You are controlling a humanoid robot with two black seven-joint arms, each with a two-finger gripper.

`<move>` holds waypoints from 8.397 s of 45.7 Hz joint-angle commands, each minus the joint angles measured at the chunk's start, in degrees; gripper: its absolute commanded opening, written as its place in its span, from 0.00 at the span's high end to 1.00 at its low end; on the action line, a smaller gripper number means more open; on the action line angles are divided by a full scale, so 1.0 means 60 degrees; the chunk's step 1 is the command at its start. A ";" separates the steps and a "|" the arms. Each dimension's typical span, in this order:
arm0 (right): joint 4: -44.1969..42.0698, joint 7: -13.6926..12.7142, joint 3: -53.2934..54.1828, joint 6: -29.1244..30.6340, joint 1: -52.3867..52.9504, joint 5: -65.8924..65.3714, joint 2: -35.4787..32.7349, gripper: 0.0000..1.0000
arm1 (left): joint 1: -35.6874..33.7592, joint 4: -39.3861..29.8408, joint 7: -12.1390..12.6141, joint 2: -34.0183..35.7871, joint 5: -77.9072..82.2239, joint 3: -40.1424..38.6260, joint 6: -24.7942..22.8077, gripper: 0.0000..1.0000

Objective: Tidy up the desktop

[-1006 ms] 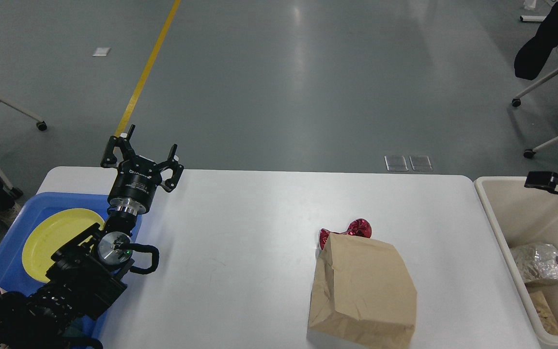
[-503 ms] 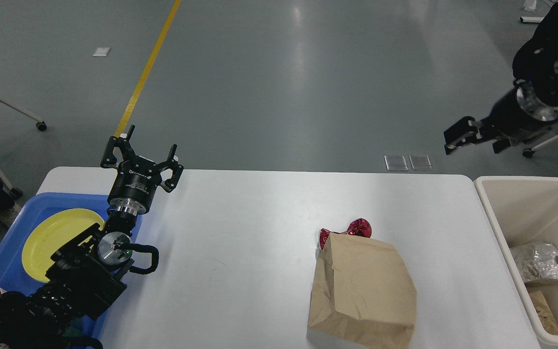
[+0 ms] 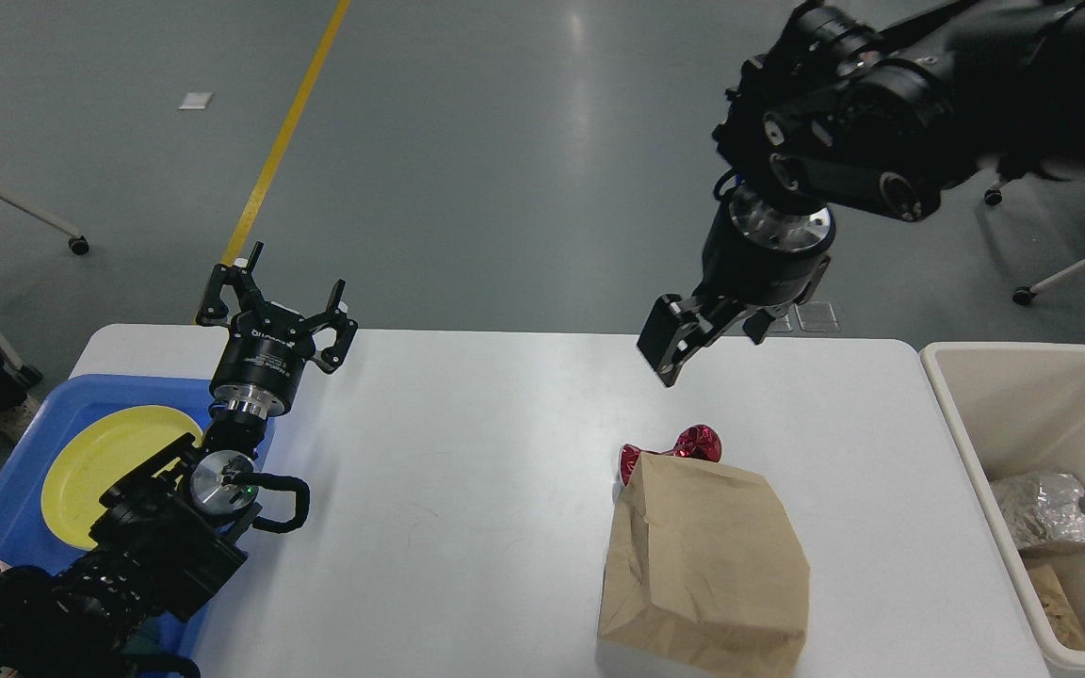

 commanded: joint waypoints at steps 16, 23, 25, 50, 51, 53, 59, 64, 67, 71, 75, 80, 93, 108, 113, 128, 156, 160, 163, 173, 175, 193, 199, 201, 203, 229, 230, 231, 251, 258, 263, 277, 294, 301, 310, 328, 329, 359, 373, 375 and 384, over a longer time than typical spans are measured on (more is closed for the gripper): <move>0.0086 -0.0032 0.1272 -0.0669 -0.1627 0.0043 0.0252 0.00 | 0.0000 -0.0001 0.0000 0.0000 0.0000 0.0000 0.0000 0.03; 0.0071 -0.0032 0.1228 -0.1064 -0.2228 0.0291 -0.0040 0.00 | 0.0000 0.0014 0.0000 0.0000 0.0000 0.0000 0.0000 0.03; 0.0071 -0.0033 0.1155 -0.1211 -0.2316 0.0598 -0.0070 0.00 | 0.0000 -0.0001 0.0000 0.0000 0.0000 0.0000 0.0000 0.03; 0.0086 -0.0062 -0.0866 -0.2105 -0.2682 0.5140 -0.0099 0.06 | 0.0000 -0.0001 0.0000 0.0000 0.0000 0.0000 0.0000 0.04; 0.0086 -0.0062 -0.0924 -0.2134 -0.2711 0.5199 -0.0099 0.06 | 0.0000 -0.0001 0.0000 0.0000 0.0000 0.0000 0.0000 0.04; 0.0086 -0.0062 -0.0998 -0.2207 -0.2814 0.5214 -0.0099 0.06 | 0.0000 -0.0001 0.0000 0.0000 0.0000 0.0000 0.0000 0.03; 0.0086 -0.0076 -0.1144 -0.2471 -0.3311 0.5199 -0.0070 0.06 | 0.0000 0.0014 0.0000 0.0000 0.0000 0.0000 0.0000 0.03; -0.0001 -0.0076 -0.1306 -0.2822 -0.3941 0.5141 -0.0041 0.06 | 0.0000 -0.0001 0.0000 0.0000 0.0000 0.0000 0.0000 0.03; -0.0162 -0.0076 -0.1320 -0.3013 -0.4292 0.5097 -0.0012 0.05 | 0.0000 -0.0001 0.0000 0.0000 0.0000 0.0000 0.0000 0.03; -0.0499 -0.0076 -0.1335 -0.3130 -0.4703 0.5082 0.0091 0.05 | 0.0000 -0.0001 0.0000 0.0000 0.0000 0.0000 0.0000 0.03; -0.0938 -0.0076 -0.1350 -0.3145 -0.5054 0.5053 0.0120 0.05 | 0.0000 0.0014 0.0000 0.0000 0.0000 0.0000 0.0000 0.03; -0.1393 -0.0076 -0.1408 -0.3145 -0.5538 0.5009 0.0164 0.05 | 0.0000 -0.0001 0.0000 0.0000 0.0000 0.0000 0.0000 0.04; -0.1540 -0.0076 -0.1467 -0.3453 -0.6080 0.4965 0.0164 0.04 | 0.0000 -0.0001 0.0000 0.0000 0.0000 0.0000 0.0000 0.03; -0.1818 -0.0062 -0.1672 -0.3760 -0.6667 0.4907 0.0238 0.05 | 0.0000 -0.0001 0.0000 0.0000 0.0000 0.0000 0.0000 0.03; -0.1818 -0.0062 -0.1672 -0.4038 -0.6696 0.4906 0.0252 0.08 | 0.0000 -0.0001 0.0000 0.0000 0.0000 0.0000 0.0000 0.03; -0.1686 -0.0076 -0.2155 -0.4024 -0.6535 0.4540 0.0267 1.00 | 0.0000 -0.0001 0.0000 0.0000 0.0000 0.0000 -0.0014 0.03; -0.1686 -0.0018 -0.2521 0.0133 -0.3051 0.4555 -0.0992 1.00 | 0.0000 -0.0001 0.0000 0.0000 0.0000 0.0000 0.0000 0.04; -0.1715 -0.0018 -0.2975 0.0619 -0.2245 0.4555 -0.1285 1.00 | 0.0000 -0.0001 0.0000 0.0000 0.0000 0.0000 0.0000 0.03; -0.1745 -0.0018 -0.3340 0.0663 -0.1775 0.4540 -0.1417 1.00 | 0.0000 -0.0001 0.0000 0.0000 0.0000 0.0000 0.0000 0.03; -0.2345 -0.0018 -0.4776 0.0605 -0.1013 0.4321 -0.1856 1.00 | 0.0000 -0.0001 0.0000 0.0000 0.0000 0.0000 0.0000 0.03; -0.2477 -0.0018 -0.4909 0.0605 -0.1012 0.4262 -0.2047 1.00 | 0.0000 -0.0001 0.0000 0.0000 0.0000 0.0000 0.0000 0.03; -0.4000 -0.0047 -0.5320 0.0488 -0.1641 0.4203 -0.3687 1.00 | 0.0000 -0.0001 0.0000 0.0000 0.0000 0.0000 0.0000 0.03; -0.4732 -0.0047 -0.5305 0.0195 -0.2256 0.4218 -0.4390 1.00 | 0.0000 -0.0001 0.0000 0.0000 0.0000 0.0000 0.0000 0.03; -0.5010 -0.0047 -0.5276 0.0107 -0.2520 0.4218 -0.4624 1.00 | 0.0000 -0.0001 0.0000 0.0000 0.0000 0.0000 0.0000 0.03; -0.5332 -0.0047 -0.5246 0.0005 -0.2813 0.4218 -0.4873 1.00 | 0.0000 -0.0001 0.0000 0.0000 0.0000 0.0000 0.0000 0.03; -0.6754 -0.0032 -0.2597 -0.6906 -0.7661 0.4496 -0.7423 1.00 | 0.0000 -0.0001 0.0000 0.0000 0.0000 0.0000 0.0000 0.03; -0.6813 -0.0018 -0.2392 -0.7214 -0.7895 0.4496 -0.7467 1.00 | 0.0000 -0.0001 0.0000 0.0000 0.0000 0.0000 -0.0014 0.04; -0.6857 -0.0018 -0.2187 -0.7522 -0.8115 0.4496 -0.7511 1.00 | 0.0000 0.0014 0.0000 0.0000 0.0000 0.0000 0.0000 0.03; -0.7809 0.0056 0.1712 -0.9795 -1.1940 0.4482 -0.7395 1.00 | 0.0000 0.0014 0.0000 0.0000 0.0000 0.0000 0.0000 0.04; -0.7809 0.0056 0.1770 -0.9781 -1.2145 0.4496 -0.7189 1.00 | 0.0000 -0.0001 0.0000 0.0000 0.0000 0.0000 0.0000 0.03; -0.7868 0.0056 0.1756 -0.9795 -1.2262 0.4496 -0.7145 0.15 | 0.0000 -0.0001 0.0000 0.0000 0.0000 0.0000 0.0000 0.03; -0.7707 0.0056 0.1697 -0.9605 -1.2292 0.4467 -0.7131 0.00 | 0.0000 -0.0001 0.0000 0.0000 0.0000 0.0000 0.0000 0.03; -0.6433 0.0070 0.1609 -0.9517 -1.0668 0.4306 -0.7262 0.00 | 0.0000 -0.0001 0.0000 0.0000 0.0000 0.0000 0.0000 0.03; -0.5745 0.0070 0.1624 -0.9488 -0.9159 0.4247 -0.7233 0.00 | 0.0000 -0.0001 0.0000 0.0000 0.0000 0.0000 0.0000 0.03; -0.5173 0.0070 0.1726 -0.8903 -0.6889 0.4145 -0.6912 0.00 | 0.0000 -0.0001 0.0000 0.0000 0.0000 0.0000 0.0000 0.03; -0.3869 -0.0413 0.1989 -0.7599 -0.3430 0.4423 -0.4642 0.00 | 0.0000 -0.0001 0.0000 0.0000 0.0000 0.0000 0.0000 0.03; -0.3869 -0.0442 0.2106 -0.7569 -0.3415 0.4510 -0.4481 0.00 | 0.0000 -0.0001 0.0000 0.0000 0.0000 0.0000 0.0000 0.03; -0.3342 -0.2435 0.2532 -0.6983 -0.3883 0.7118 -0.1008 0.00 | 0.0000 -0.0001 0.0000 0.0000 0.0000 0.0000 0.0000 0.03; -0.3327 -0.2537 0.2532 -0.6998 -0.5011 0.7075 -0.0481 0.00 | 0.0000 -0.0001 0.0000 0.0000 0.0000 0.0000 0.0000 0.03; -0.3312 -0.2537 0.2532 -0.7027 -0.5172 0.7074 -0.0451 0.00 | 0.0000 -0.0001 0.0000 0.0000 0.0000 0.0000 0.0000 0.03; -0.3371 -0.2523 0.2532 -0.7188 -0.6051 0.7045 -0.0188 0.00 | 0.0000 -0.0001 0.0000 0.0000 0.0000 0.0000 0.0000 0.04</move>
